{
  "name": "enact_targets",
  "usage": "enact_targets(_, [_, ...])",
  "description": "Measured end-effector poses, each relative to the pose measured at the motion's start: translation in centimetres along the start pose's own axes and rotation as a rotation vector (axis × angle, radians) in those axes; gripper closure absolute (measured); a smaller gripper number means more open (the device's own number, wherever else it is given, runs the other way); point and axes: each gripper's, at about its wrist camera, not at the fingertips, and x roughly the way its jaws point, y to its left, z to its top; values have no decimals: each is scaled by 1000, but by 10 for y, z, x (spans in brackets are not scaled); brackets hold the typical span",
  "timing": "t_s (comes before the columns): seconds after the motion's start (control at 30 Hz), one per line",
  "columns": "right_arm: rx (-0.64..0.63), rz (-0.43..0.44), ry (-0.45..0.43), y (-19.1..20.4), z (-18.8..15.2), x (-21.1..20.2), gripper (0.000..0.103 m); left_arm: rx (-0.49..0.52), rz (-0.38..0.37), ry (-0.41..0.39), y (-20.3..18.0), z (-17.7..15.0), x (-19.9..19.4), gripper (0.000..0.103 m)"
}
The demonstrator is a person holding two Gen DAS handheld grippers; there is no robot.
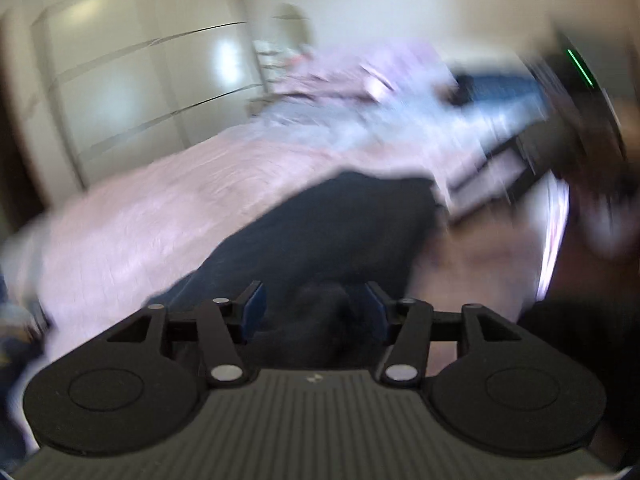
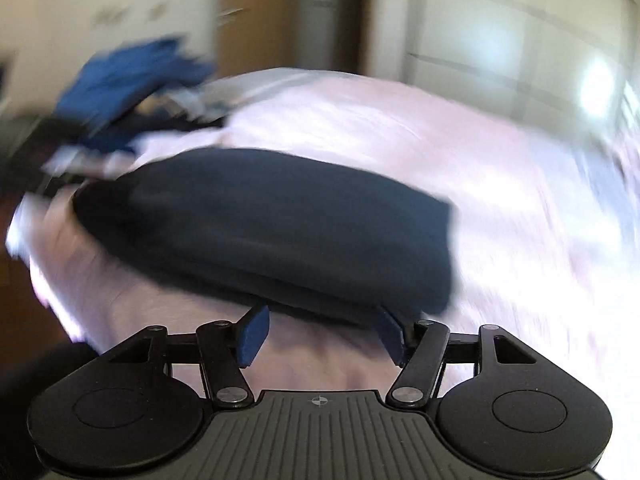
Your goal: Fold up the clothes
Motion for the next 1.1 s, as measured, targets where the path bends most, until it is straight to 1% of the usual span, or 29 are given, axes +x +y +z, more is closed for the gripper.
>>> enact_targets(0.07, [129,25,-6,-25,-4,-2,36,175,85,61,-20,-6,6,53])
enact_targets(0.13, [214,40,-20,-39,-4,-9,36,280,165,114,-28,-12,8,53])
enact_targets(0.17, [235,43,-28,-43,-4,-11,36,283,187,133,-26,-15,7,53])
enact_targets(0.23, [210,52,-42,-40,-3,-17,36,236,189,164,-19,-19,7,53])
enact_targets(0.27, [196,59,-49,-38,-3,-20,36,230,195,166,-20,-19,8,54])
enact_targets(0.3, [180,62,-54,-34,-2,-17,35,232,202,166,-22,-20,9,58])
enact_targets(0.37, [162,55,-51,-26,-1,-6,34,324,240,147,-38,-15,14,65])
enact_targets(0.43, [189,58,-55,-26,-5,-5,32,415,275,130,-54,-11,18,66])
enact_targets(0.47, [226,71,-62,-28,-7,-1,29,453,271,135,-60,-10,23,66])
enact_targets(0.5, [272,86,-70,-31,-7,9,28,490,268,140,-66,-10,29,70])
enact_targets(0.53, [326,102,-79,-34,-7,16,27,515,280,146,-70,-12,36,77])
enact_targets(0.57, [390,117,-89,-40,-9,17,26,518,305,147,-70,-14,39,92])
enact_targets(0.6, [453,132,-99,-45,-10,18,25,514,330,146,-69,-16,40,92])
enact_targets(0.67, [575,163,-120,-55,-13,19,25,435,368,126,-62,-16,32,93])
enact_targets(0.73, [669,193,-138,-62,-18,14,25,374,393,124,-59,-19,23,93])
enact_targets(0.77, [708,201,-139,-65,-20,13,25,361,390,130,-60,-23,22,93])
enact_targets(0.83, [786,223,-134,-70,-24,15,24,367,376,137,-67,-30,26,94])
enact_targets(0.93, [894,247,-140,-80,-24,25,24,366,376,138,-74,-36,27,94])
enact_targets(1.03, [977,256,-194,-90,-22,30,24,345,380,138,-76,-41,25,94])
enact_targets(1.07, [999,253,-214,-94,-21,31,26,340,384,142,-78,-43,23,94])
enact_targets(1.1, [1007,253,-225,-97,-17,31,30,334,387,146,-79,-45,22,95])
